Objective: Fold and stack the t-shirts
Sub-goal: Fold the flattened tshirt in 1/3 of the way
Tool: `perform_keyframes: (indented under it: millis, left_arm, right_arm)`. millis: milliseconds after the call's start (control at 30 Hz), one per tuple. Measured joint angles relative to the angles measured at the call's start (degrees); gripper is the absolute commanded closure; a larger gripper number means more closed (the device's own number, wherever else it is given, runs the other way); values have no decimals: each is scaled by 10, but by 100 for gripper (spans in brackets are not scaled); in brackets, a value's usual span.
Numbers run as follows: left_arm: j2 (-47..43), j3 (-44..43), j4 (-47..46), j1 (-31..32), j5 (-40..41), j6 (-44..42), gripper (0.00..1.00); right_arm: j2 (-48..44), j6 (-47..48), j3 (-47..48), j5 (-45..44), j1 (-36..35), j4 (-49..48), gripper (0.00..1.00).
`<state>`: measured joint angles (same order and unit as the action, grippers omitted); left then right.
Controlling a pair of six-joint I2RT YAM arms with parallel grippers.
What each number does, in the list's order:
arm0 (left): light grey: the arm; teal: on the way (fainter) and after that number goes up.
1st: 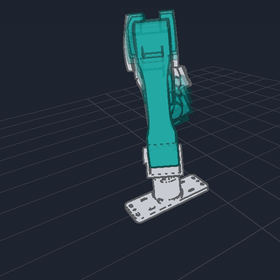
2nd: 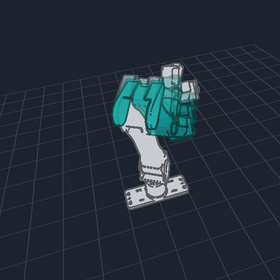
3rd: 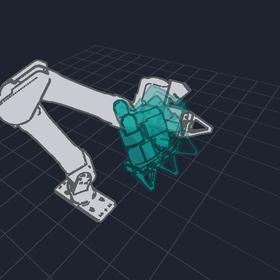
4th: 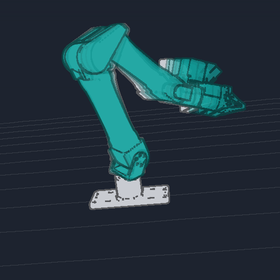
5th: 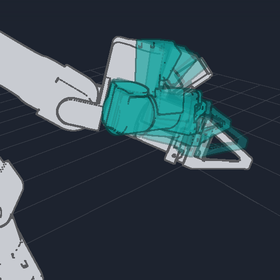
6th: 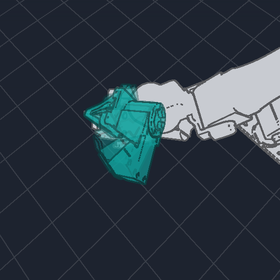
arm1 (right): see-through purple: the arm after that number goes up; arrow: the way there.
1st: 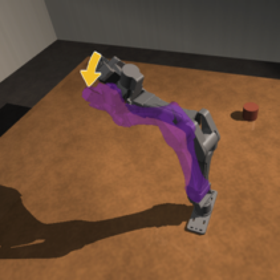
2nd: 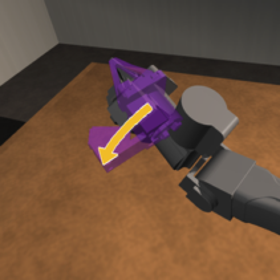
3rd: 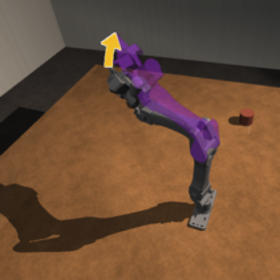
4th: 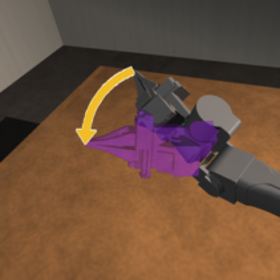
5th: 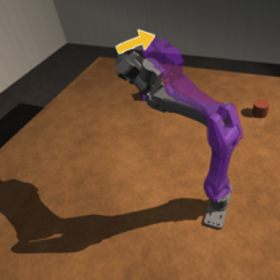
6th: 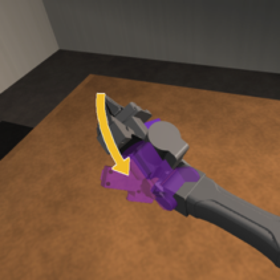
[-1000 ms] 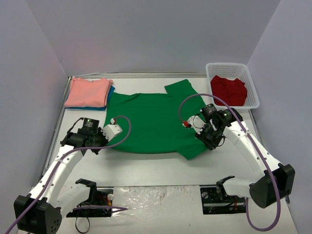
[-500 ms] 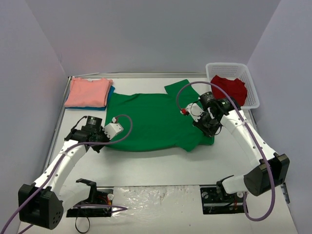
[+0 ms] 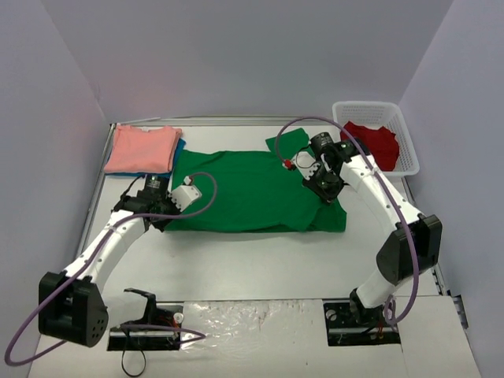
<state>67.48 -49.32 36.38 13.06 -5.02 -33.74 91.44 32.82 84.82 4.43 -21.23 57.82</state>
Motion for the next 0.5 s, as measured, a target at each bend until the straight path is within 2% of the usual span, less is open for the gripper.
perform_keyframes:
  millis: [500]
  left_arm:
    - [129,-63,-34,-9,4,-8,98]
  right_arm:
    - [137,5,111,-6,36,-18,100]
